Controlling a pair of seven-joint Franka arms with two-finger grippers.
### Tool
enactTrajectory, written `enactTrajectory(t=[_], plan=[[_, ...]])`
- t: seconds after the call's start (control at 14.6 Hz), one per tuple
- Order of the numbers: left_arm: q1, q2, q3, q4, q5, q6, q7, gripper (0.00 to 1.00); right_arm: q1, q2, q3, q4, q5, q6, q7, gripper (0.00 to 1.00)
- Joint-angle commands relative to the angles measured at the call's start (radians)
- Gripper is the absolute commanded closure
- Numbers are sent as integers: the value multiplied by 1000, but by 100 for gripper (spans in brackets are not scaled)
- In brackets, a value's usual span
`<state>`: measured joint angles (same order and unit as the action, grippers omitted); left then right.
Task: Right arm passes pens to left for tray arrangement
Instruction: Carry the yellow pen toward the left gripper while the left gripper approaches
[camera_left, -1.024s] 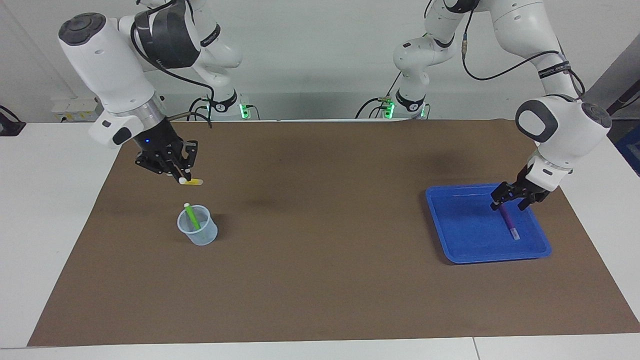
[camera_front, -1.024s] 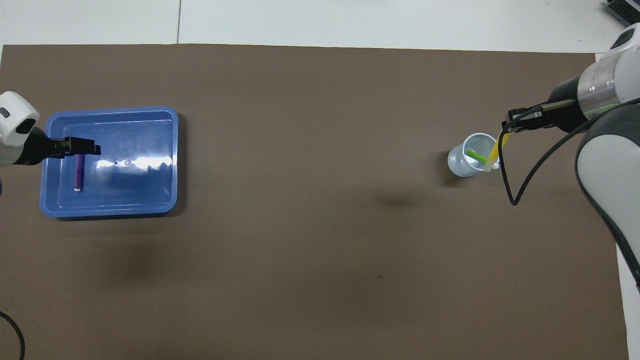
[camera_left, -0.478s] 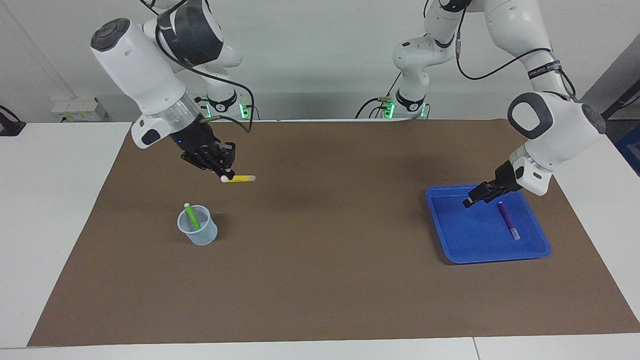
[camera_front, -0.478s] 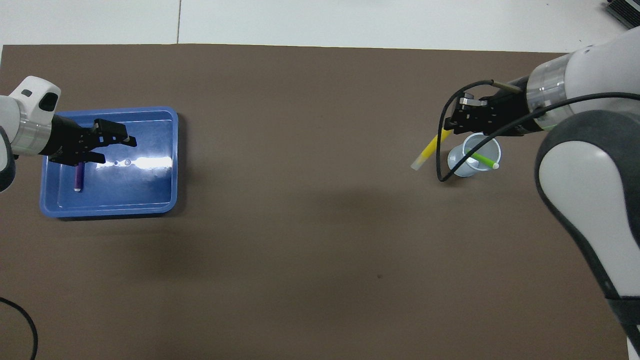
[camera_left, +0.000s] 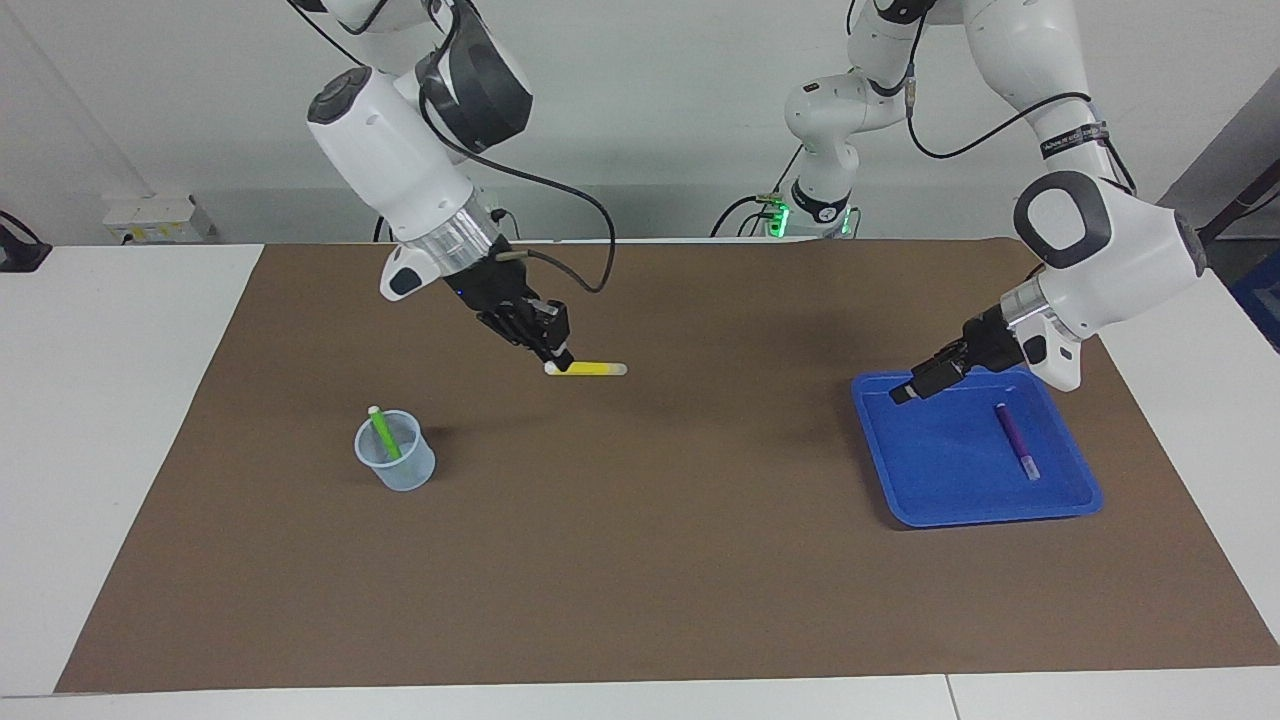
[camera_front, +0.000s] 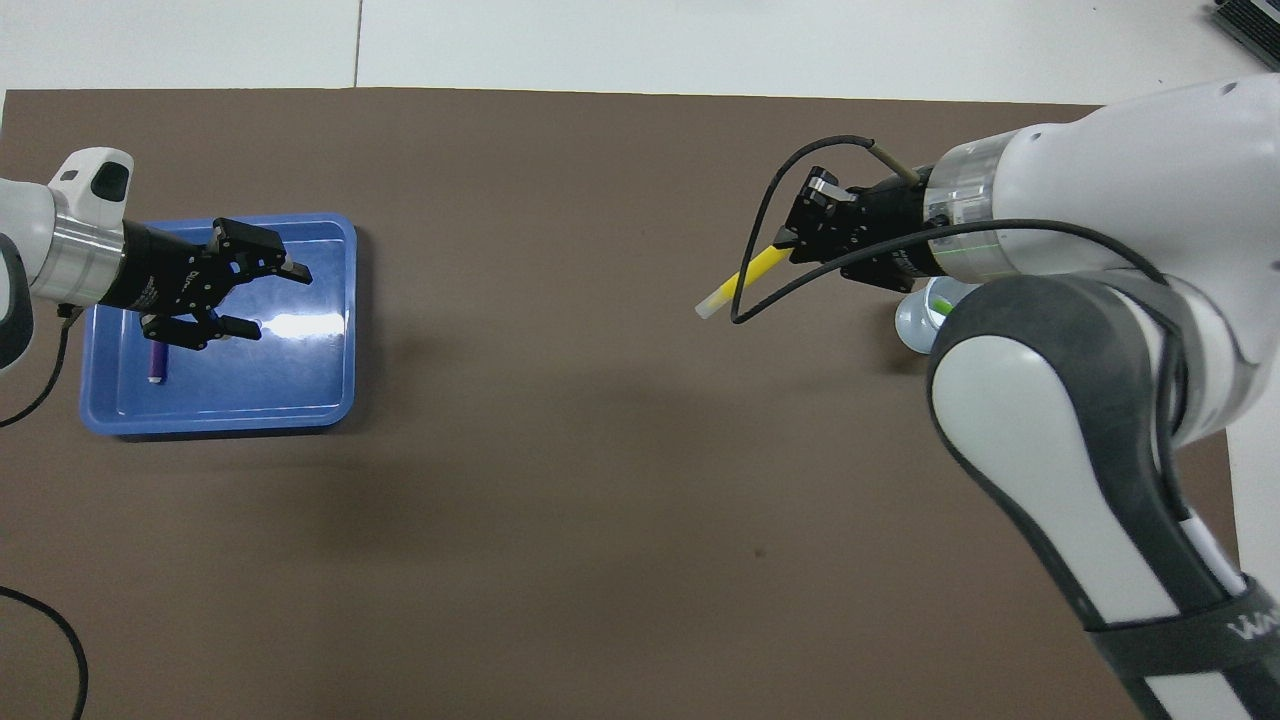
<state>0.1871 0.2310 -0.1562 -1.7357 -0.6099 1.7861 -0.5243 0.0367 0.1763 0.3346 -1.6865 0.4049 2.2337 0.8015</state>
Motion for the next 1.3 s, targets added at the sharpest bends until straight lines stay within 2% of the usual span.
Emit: enactTrajectory(t=[0.0,0.55,0.75,0.96,1.09,1.23], plan=[[-9,-4,4,21,-95,-62,-187,3,60,40,0,-10,26,133,115,100],[-17,-24,-131,73,-119,-11,-695,4,195,149,0,-7,26,398,295,100],[-74,-22,-131,65,-99,77,-741,3,199,149,0,-7,26,400,304,100],[-138,-22,-132,102,56,125,-672,3,209,149,0,-9,28,399,308,100],[-156,-22,-134,99,44,188,-780,15,209,149,0,-9,26,399,306,100],[-173,-21,-134,93,45,243,-993,12,207,149,0,-9,26,399,305,100]])
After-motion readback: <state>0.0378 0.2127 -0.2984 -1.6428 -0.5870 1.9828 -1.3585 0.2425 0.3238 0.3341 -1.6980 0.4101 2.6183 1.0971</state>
